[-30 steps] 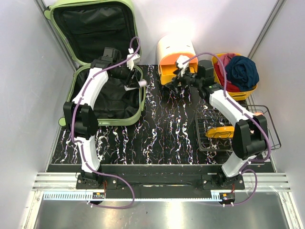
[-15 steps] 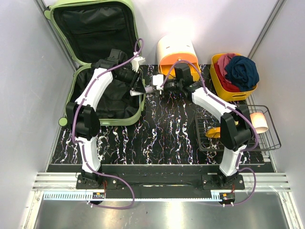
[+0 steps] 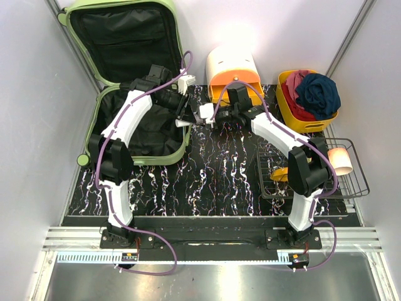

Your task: Open, take out, and arrange the luggage

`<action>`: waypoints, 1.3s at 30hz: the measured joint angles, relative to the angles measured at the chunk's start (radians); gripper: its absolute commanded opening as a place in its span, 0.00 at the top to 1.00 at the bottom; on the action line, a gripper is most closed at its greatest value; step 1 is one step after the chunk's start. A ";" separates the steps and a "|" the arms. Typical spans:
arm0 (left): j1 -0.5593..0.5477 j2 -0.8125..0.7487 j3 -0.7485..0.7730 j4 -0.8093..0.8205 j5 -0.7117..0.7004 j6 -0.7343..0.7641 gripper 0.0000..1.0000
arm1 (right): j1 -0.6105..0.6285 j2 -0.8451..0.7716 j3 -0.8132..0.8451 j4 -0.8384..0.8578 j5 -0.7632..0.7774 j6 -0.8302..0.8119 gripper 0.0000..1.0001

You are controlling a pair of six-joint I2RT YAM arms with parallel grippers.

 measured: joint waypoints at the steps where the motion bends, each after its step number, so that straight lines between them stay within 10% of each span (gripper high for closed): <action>1: -0.002 0.000 0.000 0.002 0.000 -0.005 1.00 | 0.000 0.001 0.000 -0.011 0.000 -0.013 0.47; 7: -0.011 0.000 0.000 0.012 -0.001 -0.021 0.99 | 0.001 0.001 0.005 -0.057 0.009 -0.075 0.63; 15: -0.015 0.000 0.000 0.029 -0.014 -0.027 0.32 | 0.001 0.001 0.010 -0.058 0.052 -0.103 0.92; 22: 0.018 -0.004 0.003 0.050 -0.020 -0.042 0.01 | -0.072 0.001 0.015 -0.073 0.098 -0.150 0.96; 39: 0.077 -0.024 0.006 0.065 -0.047 -0.051 0.01 | -0.316 0.116 0.234 -0.145 0.171 -0.330 0.89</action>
